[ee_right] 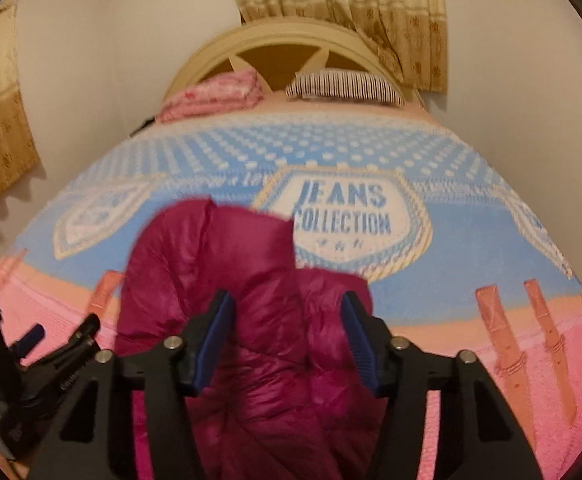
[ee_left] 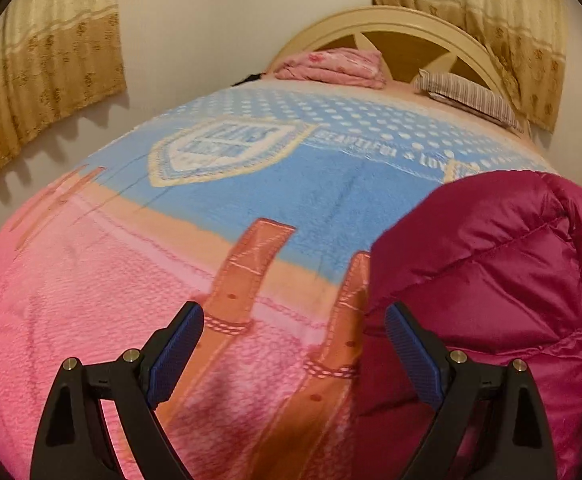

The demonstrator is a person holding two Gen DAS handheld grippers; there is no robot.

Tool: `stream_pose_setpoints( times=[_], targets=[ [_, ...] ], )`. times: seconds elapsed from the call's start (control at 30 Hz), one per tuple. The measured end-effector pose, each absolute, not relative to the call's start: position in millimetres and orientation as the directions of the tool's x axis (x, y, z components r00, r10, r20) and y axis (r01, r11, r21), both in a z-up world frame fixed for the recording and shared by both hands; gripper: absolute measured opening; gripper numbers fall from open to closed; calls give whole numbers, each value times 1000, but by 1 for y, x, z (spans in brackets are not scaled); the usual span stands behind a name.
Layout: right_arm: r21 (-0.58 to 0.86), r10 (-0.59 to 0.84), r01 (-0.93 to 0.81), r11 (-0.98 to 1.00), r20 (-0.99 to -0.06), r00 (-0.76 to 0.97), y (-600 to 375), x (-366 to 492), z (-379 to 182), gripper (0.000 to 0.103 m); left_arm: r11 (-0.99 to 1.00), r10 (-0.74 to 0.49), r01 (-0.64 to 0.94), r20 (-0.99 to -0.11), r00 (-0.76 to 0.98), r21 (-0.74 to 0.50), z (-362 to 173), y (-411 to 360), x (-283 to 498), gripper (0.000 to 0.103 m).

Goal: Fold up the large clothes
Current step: 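Grasp the folded jacket with the right tool while the left tool grips its other side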

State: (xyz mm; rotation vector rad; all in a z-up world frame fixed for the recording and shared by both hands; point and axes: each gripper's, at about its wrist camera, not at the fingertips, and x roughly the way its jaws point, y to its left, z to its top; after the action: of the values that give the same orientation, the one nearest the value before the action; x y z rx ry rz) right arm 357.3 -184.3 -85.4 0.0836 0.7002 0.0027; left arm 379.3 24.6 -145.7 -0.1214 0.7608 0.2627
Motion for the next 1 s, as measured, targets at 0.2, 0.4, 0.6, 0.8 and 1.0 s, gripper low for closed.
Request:
stream_pose_setpoints(
  times=[0.2,0.4,0.6,0.8,1.0],
  targets=[
    [55,-29,91,994,-678,734,-210,350,-126,57,973,158,-230,-699,697,-10,-154,4,386,93],
    [86,-50,152,985,-697,716,-241,341,-147,57,980,198,-154,-648,736,124,-149,-45,385,93],
    [125,-44,183,975,-701,712,-256,334,-165,56,968,236,-122,-636,735,218,-163,-70,390,93],
    [138,-36,185,973,-700,713,-260,334,-175,58,976,209,-112,-668,714,186,-173,-67,397,93],
    [156,-25,187,970,-699,715,-263,336,-183,59,975,212,-110,-673,708,191,-177,-72,398,93]
  ],
)
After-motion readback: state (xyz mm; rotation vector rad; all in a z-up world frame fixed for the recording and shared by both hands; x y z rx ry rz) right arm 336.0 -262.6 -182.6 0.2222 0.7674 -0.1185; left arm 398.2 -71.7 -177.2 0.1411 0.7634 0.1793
